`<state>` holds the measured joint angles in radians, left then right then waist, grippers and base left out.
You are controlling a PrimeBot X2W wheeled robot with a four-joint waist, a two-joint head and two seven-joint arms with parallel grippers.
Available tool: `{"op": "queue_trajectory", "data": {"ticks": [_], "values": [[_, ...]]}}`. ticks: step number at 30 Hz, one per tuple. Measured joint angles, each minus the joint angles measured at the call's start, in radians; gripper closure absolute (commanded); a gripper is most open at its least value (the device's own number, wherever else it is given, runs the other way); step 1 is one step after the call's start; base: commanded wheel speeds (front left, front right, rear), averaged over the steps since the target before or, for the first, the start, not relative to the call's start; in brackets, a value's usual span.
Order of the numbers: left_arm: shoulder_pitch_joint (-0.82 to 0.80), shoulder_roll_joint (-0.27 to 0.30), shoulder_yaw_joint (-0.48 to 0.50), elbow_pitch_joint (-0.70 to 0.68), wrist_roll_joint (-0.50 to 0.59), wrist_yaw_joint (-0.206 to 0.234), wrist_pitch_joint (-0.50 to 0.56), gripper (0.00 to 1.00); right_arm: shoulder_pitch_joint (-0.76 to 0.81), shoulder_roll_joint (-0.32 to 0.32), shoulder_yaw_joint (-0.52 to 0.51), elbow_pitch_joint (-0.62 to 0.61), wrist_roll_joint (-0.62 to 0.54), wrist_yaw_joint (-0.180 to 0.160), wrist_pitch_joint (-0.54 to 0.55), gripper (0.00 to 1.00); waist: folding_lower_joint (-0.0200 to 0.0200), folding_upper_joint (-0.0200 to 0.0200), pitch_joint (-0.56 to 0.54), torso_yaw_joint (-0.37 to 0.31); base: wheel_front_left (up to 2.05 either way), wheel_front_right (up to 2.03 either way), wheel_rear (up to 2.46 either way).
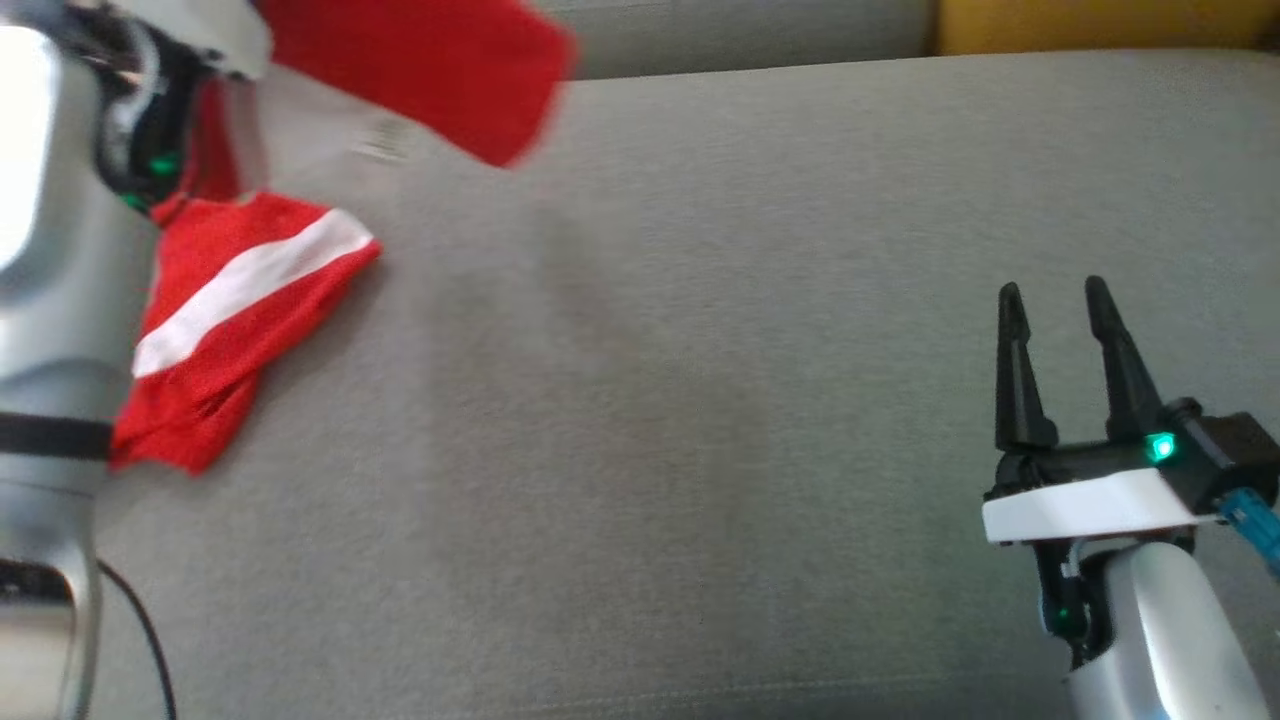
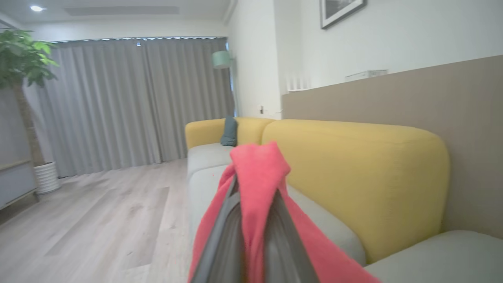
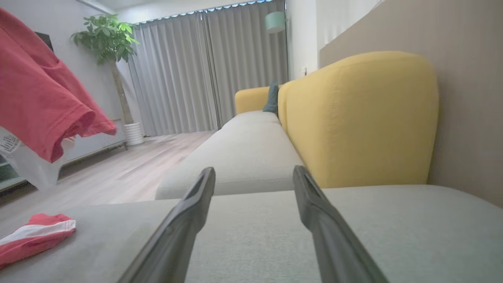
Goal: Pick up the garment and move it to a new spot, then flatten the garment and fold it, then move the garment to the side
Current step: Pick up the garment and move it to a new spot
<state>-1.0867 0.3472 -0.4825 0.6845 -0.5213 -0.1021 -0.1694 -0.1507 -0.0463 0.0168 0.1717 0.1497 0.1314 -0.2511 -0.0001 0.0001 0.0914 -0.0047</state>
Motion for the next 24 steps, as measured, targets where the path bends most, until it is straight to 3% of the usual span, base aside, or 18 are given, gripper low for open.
{"op": "queue_trajectory", "data": {"ticks": [4, 9, 13, 16, 22, 23, 24], "values": [[0.057, -0.02, -0.031, -0.162, -0.012, 0.037, 0.075, 1.0, -0.001, 0.0, -0.027, -0.021, -0.002, 0.0, 0.0, 0.0, 0.0, 0.0, -0.008, -0.079, 0.0, 0.0, 0.0], [0.11, -0.041, -0.067, -0.247, -0.007, 0.093, 0.128, 1.0, -0.005, 0.0, -0.049, -0.047, -0.001, 0.0, -0.001, 0.0, 0.0, 0.0, 0.0, -0.167, 0.0, 0.0, 0.0], [0.147, -0.06, -0.083, -0.227, -0.007, 0.129, 0.136, 1.0, -0.021, 0.001, -0.053, -0.065, 0.009, 0.0, -0.001, 0.0, 0.0, 0.0, 0.017, -0.24, 0.0, 0.0, 0.0], [0.153, -0.105, -0.087, -0.175, -0.007, 0.147, 0.123, 1.0, -0.048, 0.001, -0.05, -0.075, 0.02, 0.0, -0.002, 0.0, 0.0, 0.0, 0.035, -0.292, 0.0, 0.0, 0.0], [0.135, -0.172, -0.093, -0.069, -0.008, 0.146, 0.073, 0.97, -0.07, 0.001, -0.038, -0.082, 0.047, 0.0, -0.005, 0.0, 0.0, 0.0, 0.074, -0.367, 0.0, 0.0, 0.0], [0.126, -0.182, -0.095, -0.047, -0.008, 0.144, 0.059, 0.13, -0.07, 0.001, -0.036, -0.082, 0.05, 0.0, -0.005, 0.0, 0.0, 0.0, 0.083, -0.378, 0.0, 0.0, 0.0], [0.112, -0.19, -0.1, -0.02, -0.008, 0.137, 0.053, 0.0, -0.07, 0.001, -0.036, -0.082, 0.055, 0.0, -0.005, 0.0, 0.0, 0.0, 0.09, -0.388, 0.0, 0.0, 0.0]]}}
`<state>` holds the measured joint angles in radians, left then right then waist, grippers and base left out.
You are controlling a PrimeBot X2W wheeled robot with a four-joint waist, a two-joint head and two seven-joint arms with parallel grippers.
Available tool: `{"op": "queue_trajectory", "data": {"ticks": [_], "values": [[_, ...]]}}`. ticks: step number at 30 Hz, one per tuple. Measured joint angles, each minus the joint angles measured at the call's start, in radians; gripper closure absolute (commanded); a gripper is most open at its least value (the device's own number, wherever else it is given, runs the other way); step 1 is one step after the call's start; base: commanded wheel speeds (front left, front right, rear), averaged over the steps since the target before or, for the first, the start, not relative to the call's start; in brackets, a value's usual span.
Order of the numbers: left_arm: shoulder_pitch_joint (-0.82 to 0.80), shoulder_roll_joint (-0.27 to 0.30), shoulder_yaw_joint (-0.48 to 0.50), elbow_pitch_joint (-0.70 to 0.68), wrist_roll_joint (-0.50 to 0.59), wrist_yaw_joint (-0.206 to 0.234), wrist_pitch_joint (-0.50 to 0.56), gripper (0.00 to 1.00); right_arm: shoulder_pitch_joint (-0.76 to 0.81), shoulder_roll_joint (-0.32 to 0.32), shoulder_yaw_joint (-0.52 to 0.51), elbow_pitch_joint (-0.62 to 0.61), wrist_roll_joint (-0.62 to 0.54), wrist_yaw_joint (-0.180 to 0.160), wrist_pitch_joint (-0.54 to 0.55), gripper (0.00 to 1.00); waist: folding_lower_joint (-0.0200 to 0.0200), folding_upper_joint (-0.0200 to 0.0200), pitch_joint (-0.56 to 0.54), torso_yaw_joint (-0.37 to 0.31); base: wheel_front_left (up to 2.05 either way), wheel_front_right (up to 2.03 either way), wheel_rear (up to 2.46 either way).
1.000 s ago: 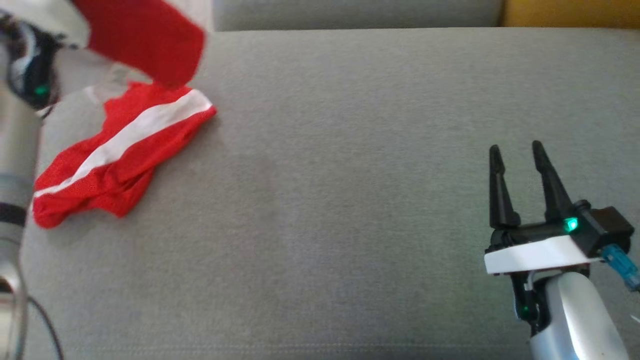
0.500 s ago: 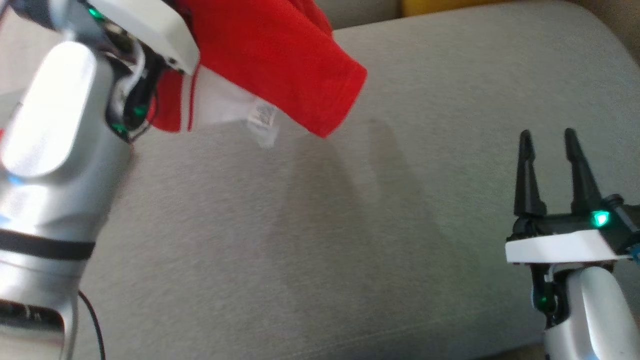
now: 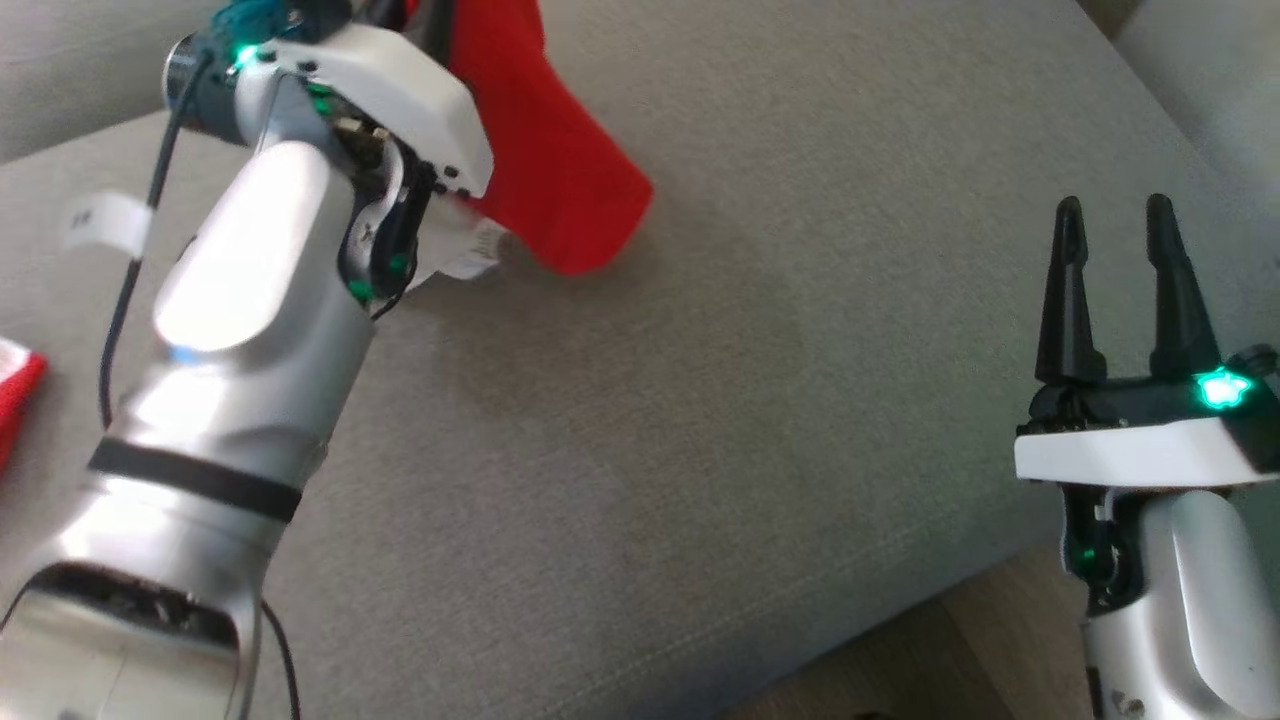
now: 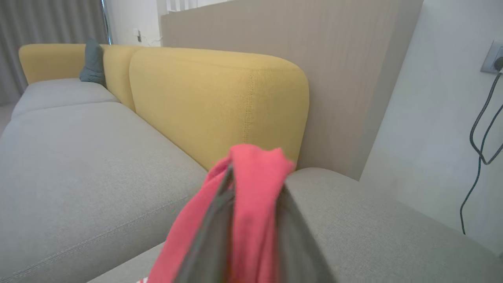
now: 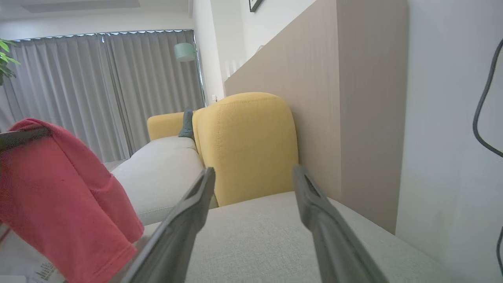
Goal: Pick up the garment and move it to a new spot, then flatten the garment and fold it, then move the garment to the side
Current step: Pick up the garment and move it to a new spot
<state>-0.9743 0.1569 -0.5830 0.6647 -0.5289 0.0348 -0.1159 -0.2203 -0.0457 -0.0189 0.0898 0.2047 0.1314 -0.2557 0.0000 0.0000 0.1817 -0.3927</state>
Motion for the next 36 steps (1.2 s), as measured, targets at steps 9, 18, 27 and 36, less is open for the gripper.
{"op": "queue_trajectory", "data": {"ticks": [9, 18, 27, 36], "values": [[-0.043, -0.001, -0.004, 0.143, 0.007, -0.036, -0.099, 0.0, 0.003, 0.0, -0.008, 0.009, -0.009, 0.0, 0.0, 0.0, 0.0, 0.0, -0.002, 0.022, 0.0, 0.0, 0.0], [0.104, 0.076, 0.067, 0.005, 0.016, -0.044, -0.134, 0.0, 0.023, 0.0, -0.027, 0.02, -0.094, 0.0, 0.0, 0.0, 0.0, 0.0, -0.063, 0.18, 0.0, 0.0, 0.0], [0.642, 0.08, 0.177, -0.341, 0.056, 0.007, -0.14, 0.0, 0.129, 0.0, -0.021, 0.046, -0.127, 0.0, 0.0, 0.0, 0.0, 0.0, -0.151, 0.358, 0.0, 0.0, 0.0], [0.936, -0.021, 0.266, -0.535, 0.196, 0.029, -0.14, 0.0, 0.165, 0.001, -0.013, 0.054, -0.128, 0.0, 0.0, 0.0, 0.0, 0.0, -0.211, 0.432, 0.0, 0.0, 0.0]]}}
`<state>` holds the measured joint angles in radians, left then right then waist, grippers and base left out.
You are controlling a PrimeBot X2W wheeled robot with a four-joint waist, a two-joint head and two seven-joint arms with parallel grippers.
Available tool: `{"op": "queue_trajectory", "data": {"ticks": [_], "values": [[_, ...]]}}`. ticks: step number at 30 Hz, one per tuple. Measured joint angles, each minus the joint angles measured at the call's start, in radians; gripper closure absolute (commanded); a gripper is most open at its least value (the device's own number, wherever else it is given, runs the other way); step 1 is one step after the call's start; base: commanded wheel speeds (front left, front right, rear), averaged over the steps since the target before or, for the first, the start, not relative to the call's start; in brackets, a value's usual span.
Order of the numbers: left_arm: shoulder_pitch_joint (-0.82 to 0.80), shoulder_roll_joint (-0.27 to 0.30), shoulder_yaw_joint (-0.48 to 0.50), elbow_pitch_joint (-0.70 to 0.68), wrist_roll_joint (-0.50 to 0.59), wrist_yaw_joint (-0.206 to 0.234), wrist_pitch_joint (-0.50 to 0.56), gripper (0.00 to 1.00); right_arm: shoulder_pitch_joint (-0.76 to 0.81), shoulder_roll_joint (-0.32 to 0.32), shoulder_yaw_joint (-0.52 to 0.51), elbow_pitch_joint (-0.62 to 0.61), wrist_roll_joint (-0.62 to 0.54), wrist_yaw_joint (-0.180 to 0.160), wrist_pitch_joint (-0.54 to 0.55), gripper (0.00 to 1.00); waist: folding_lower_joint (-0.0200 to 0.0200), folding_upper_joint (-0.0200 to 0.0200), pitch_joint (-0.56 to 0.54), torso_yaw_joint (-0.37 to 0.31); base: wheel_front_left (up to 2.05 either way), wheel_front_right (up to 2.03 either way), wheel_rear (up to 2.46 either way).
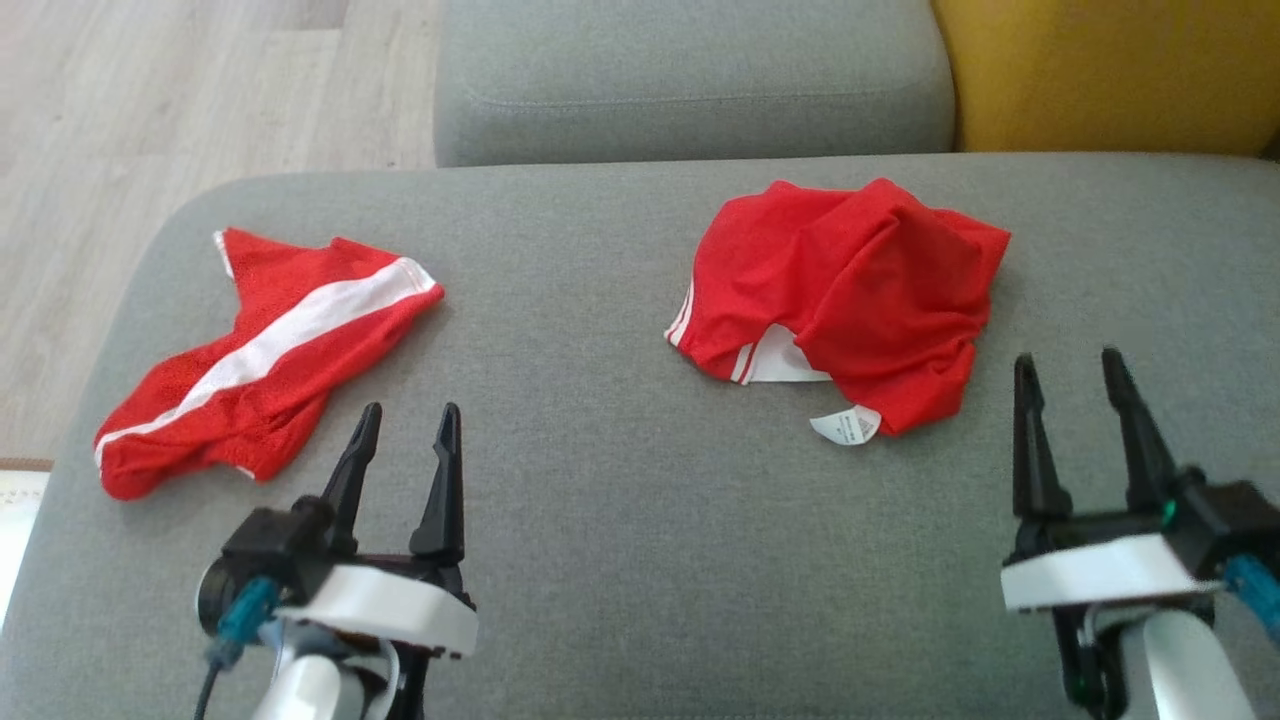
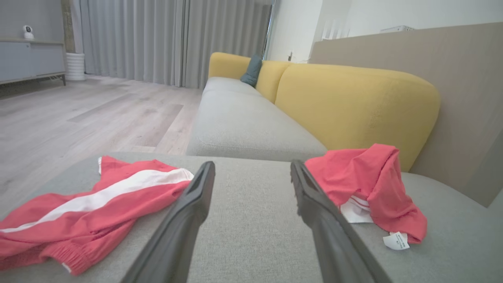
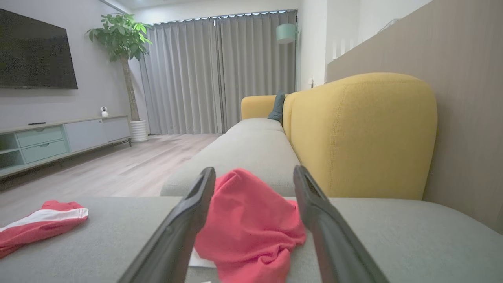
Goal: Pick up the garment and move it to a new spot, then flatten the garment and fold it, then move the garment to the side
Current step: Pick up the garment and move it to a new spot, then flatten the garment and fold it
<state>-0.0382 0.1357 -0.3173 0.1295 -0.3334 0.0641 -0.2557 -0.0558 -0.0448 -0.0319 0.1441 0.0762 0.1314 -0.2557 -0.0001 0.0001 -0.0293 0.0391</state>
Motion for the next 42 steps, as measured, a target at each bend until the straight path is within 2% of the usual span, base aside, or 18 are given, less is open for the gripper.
{"op": "queue_trajectory", "data": {"ticks": [5, 12, 15, 27, 35, 37, 42], "values": [[0.048, -0.055, 0.07, -0.075, 0.054, -0.032, 0.0, 0.0, 0.043, 0.0, 0.0, 0.006, 0.012, 0.0, 0.0, 0.0, 0.0, 0.0, -0.004, 0.003, 0.0, 0.0, 0.0], [0.058, -0.077, 0.108, -0.096, 0.118, -0.091, 0.0, 0.0, 0.046, 0.0, 0.018, 0.008, 0.021, 0.0, 0.0, 0.0, 0.0, 0.0, 0.004, -0.009, 0.0, 0.0, 0.0], [0.058, -0.078, 0.117, -0.096, 0.13, -0.101, 0.0, 0.0, 0.046, 0.0, 0.02, 0.008, 0.021, 0.0, 0.0, 0.0, 0.0, 0.0, 0.006, -0.014, 0.0, 0.0, 0.0], [0.058, -0.081, 0.134, -0.098, 0.127, -0.102, 0.0, 0.0, 0.046, 0.0, 0.025, 0.011, 0.029, 0.0, 0.0, 0.0, 0.0, 0.0, 0.01, -0.025, 0.0, 0.0, 0.0], [0.058, -0.082, 0.1, -0.098, 0.107, -0.098, 0.0, 0.0, 0.046, 0.0, 0.028, 0.013, 0.031, 0.0, 0.0, 0.0, 0.0, 0.0, 0.015, -0.008, 0.0, 0.0, 0.0], [0.058, -0.082, 0.098, -0.098, 0.101, -0.098, 0.0, 0.0, 0.045, -0.001, 0.053, 0.016, -0.012, 0.0, 0.0, 0.0, 0.0, 0.0, 0.021, 0.002, 0.0, 0.0, 0.0], [0.052, -0.082, 0.081, -0.096, 0.086, -0.092, 0.0, 0.0, 0.023, 0.0, 0.162, 0.061, -0.025, 0.0, 0.022, 0.0, 0.0001, 0.0, 0.057, 0.036, 0.0, 0.0, 0.0]]}}
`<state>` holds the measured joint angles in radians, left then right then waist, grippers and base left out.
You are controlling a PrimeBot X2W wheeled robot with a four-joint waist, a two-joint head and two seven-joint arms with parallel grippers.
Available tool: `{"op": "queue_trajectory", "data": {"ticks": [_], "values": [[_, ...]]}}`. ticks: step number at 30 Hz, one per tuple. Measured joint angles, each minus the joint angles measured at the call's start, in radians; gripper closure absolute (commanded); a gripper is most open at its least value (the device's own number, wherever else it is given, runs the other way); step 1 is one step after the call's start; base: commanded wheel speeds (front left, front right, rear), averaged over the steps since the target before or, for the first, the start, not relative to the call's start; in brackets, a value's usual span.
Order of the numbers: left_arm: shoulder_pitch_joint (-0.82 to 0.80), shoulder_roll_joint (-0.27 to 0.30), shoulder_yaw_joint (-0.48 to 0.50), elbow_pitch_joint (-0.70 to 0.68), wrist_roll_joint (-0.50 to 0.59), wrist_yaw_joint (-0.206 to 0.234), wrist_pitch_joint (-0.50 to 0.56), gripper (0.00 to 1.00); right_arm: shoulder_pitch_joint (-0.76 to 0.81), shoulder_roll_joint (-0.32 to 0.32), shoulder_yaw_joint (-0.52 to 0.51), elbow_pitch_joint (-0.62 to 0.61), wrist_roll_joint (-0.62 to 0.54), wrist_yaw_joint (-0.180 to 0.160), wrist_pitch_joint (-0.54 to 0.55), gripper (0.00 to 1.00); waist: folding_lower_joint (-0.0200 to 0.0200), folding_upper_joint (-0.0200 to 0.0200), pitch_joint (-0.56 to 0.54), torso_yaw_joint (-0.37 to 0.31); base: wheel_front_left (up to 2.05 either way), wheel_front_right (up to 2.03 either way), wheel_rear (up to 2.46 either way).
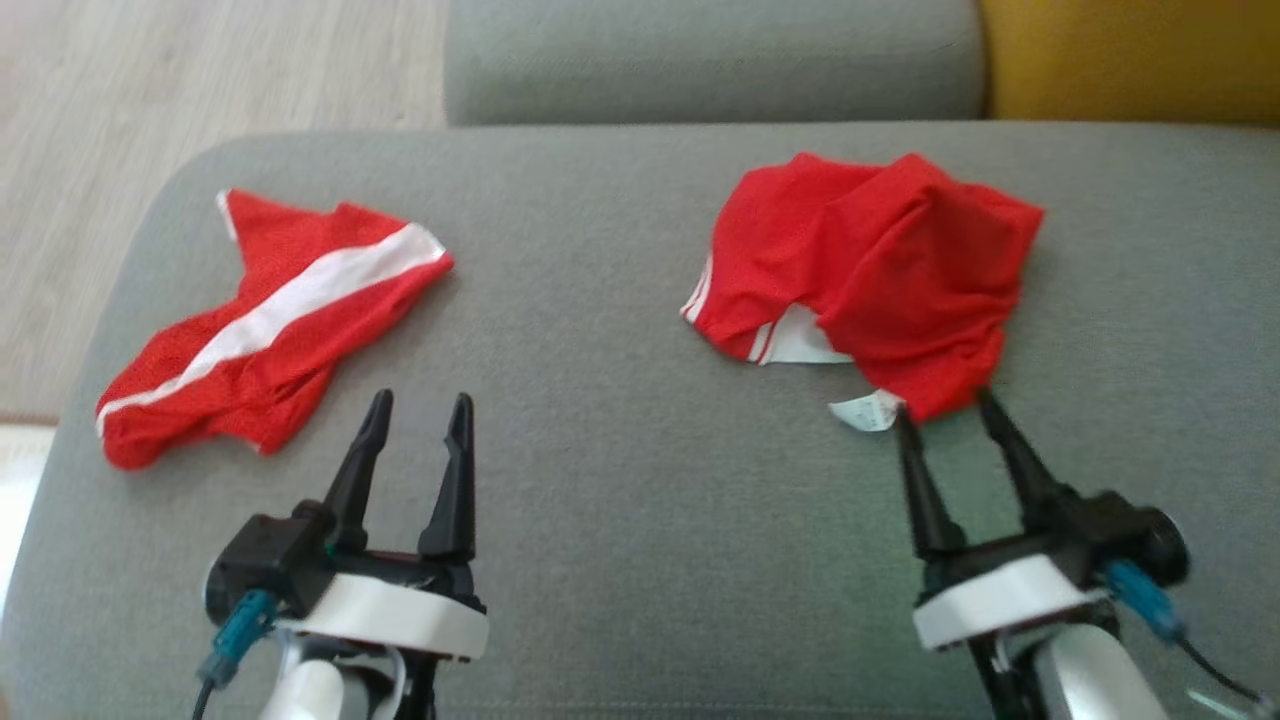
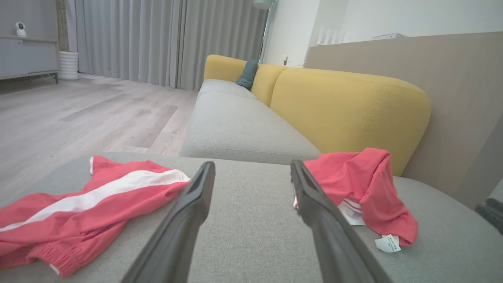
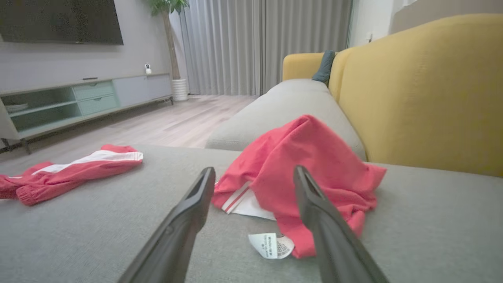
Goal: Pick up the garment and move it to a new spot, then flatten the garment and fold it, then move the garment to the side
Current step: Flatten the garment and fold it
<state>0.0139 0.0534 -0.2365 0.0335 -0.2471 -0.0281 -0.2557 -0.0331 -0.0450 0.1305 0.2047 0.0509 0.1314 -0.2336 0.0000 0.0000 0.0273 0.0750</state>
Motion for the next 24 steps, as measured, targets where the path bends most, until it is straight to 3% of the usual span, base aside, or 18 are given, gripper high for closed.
{"op": "queue_trajectory", "data": {"ticks": [11, 24], "values": [[-0.066, -0.001, -0.051, 0.006, -0.038, 0.003, 0.0, 0.0, -0.215, -0.002, 0.039, 0.233, -0.009, 0.0, 0.121, 0.0, 0.0, 0.0, 0.099, 0.109, 0.0, 0.0, 0.0], [-0.123, -0.004, -0.044, 0.05, -0.068, 0.005, 0.0, 0.0, -0.438, -0.005, -0.091, 0.541, -0.148, 0.0, 0.161, 0.0, 0.0001, 0.0, 0.204, 0.236, 0.0, 0.0, 0.0]]}}
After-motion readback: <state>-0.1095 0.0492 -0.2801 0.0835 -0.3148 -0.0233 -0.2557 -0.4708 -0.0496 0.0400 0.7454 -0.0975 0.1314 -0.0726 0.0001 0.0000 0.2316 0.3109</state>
